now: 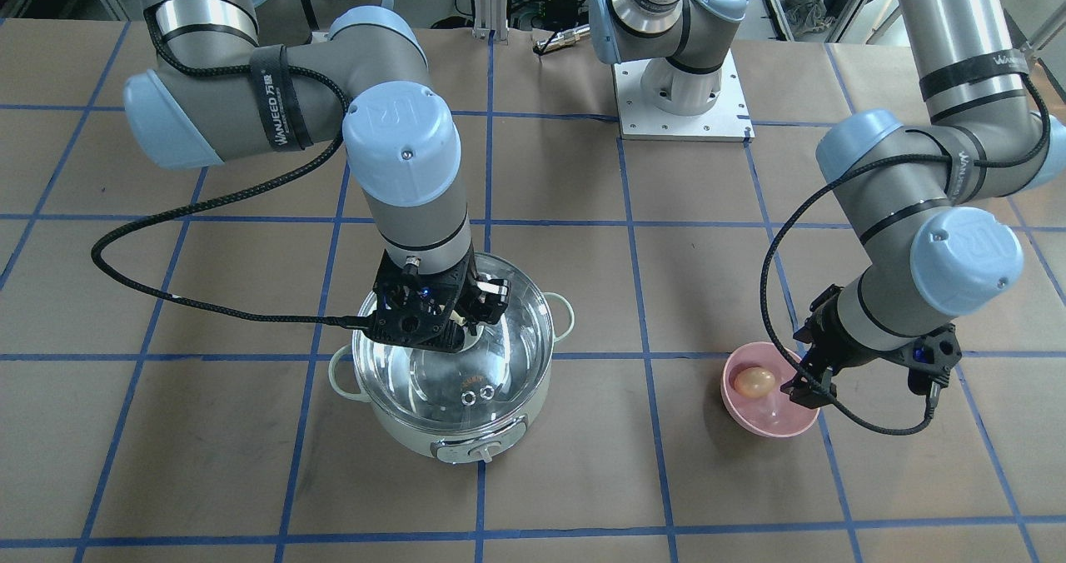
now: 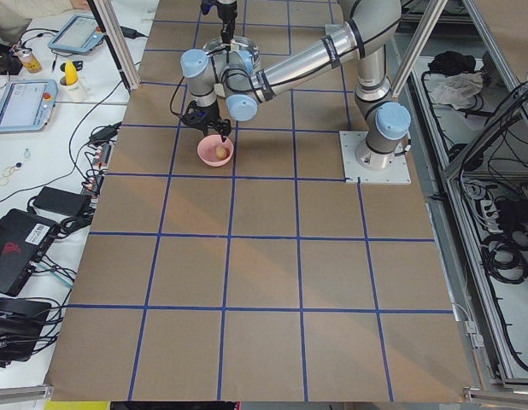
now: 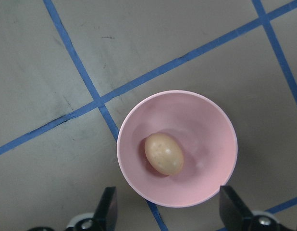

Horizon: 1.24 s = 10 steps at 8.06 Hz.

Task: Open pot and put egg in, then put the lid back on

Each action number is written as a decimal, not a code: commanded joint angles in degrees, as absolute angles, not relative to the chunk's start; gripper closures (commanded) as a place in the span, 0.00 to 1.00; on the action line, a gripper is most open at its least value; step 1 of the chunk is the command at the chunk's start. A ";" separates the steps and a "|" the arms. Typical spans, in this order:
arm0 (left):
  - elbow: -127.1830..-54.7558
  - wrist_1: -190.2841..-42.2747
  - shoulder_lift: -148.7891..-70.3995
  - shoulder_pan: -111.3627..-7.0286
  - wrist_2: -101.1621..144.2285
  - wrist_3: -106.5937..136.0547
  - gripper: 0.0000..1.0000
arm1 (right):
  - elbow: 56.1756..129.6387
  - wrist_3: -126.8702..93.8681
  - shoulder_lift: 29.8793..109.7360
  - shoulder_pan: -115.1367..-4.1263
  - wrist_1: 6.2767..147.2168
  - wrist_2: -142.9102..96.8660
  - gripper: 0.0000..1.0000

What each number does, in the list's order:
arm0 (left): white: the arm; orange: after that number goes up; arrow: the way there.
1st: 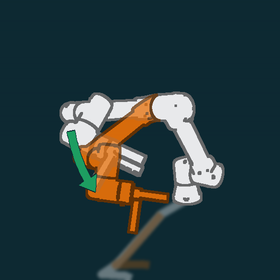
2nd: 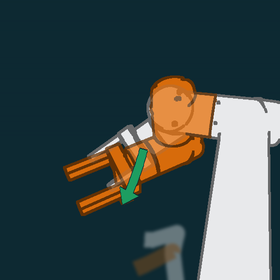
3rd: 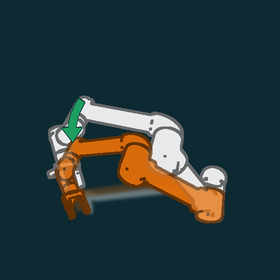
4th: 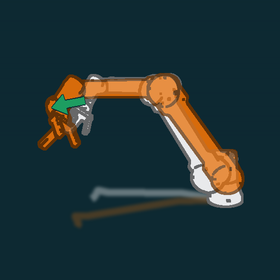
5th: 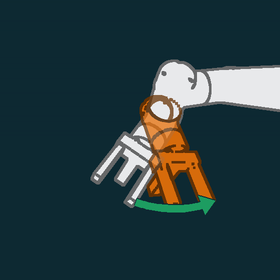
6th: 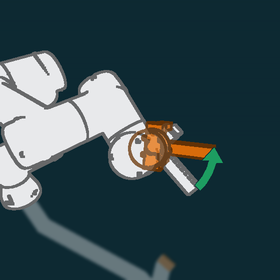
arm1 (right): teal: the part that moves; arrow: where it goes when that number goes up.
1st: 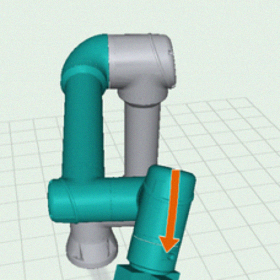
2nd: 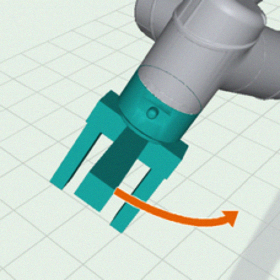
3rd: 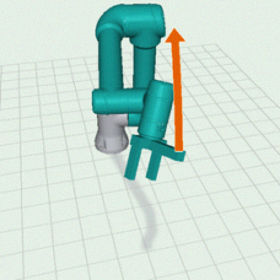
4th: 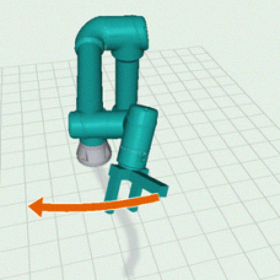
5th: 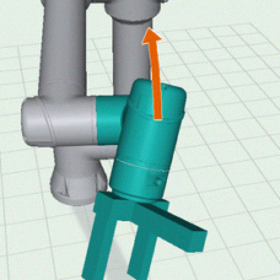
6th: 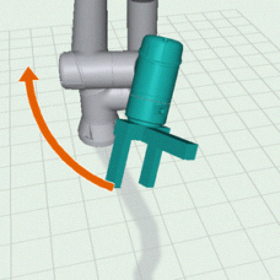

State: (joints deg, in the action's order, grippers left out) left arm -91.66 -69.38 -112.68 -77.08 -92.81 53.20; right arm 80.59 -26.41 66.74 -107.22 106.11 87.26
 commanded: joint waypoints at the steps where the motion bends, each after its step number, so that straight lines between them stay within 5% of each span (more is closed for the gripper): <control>1: -91.67 -68.99 -115.04 -77.08 -92.73 53.70 0.20 | 75.60 -20.35 71.87 -102.52 95.94 87.97 1.00; 7: -91.67 -66.88 -118.83 -77.08 -92.81 53.61 0.22 | 76.11 11.39 81.46 -74.83 82.89 93.15 1.00; 10: -91.67 -66.88 -119.71 -77.08 -92.81 53.70 0.22 | 76.90 13.18 81.47 -73.92 82.97 93.69 1.00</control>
State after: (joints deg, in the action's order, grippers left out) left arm -91.67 -66.87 -119.25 -77.08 -92.78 53.68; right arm 76.31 12.17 81.33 -74.57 83.10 93.58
